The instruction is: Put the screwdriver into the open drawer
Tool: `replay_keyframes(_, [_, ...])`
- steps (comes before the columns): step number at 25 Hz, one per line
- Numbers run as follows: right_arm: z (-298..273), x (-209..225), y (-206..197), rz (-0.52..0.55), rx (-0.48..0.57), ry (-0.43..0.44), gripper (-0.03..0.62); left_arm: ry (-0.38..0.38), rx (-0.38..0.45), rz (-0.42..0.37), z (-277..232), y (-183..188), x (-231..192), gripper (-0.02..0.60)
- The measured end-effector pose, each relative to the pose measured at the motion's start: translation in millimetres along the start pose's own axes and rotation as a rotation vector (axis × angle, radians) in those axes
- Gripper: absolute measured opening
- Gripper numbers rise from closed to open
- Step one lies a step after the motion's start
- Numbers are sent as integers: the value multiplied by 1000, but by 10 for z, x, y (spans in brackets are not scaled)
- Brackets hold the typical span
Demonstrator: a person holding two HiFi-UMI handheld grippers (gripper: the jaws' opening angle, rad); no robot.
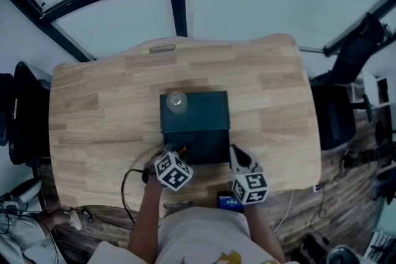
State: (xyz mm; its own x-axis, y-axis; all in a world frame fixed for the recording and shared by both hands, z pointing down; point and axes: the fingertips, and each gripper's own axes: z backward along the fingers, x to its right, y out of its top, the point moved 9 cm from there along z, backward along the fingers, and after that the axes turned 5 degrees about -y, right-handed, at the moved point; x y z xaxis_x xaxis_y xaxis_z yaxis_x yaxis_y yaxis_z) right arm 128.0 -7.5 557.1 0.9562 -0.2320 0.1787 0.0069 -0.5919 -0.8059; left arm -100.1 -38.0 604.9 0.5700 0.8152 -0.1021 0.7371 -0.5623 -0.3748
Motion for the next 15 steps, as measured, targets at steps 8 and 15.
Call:
replay_keyframes(8, [-19, 18, -24, -4, -7, -5, -2, -18, -87, 45, -43, 50, -38, 74])
replay_keyframes(15, [-54, 30, -29, -7, -2, -1, -2, -22, -131, 39, -85, 78, -61, 75])
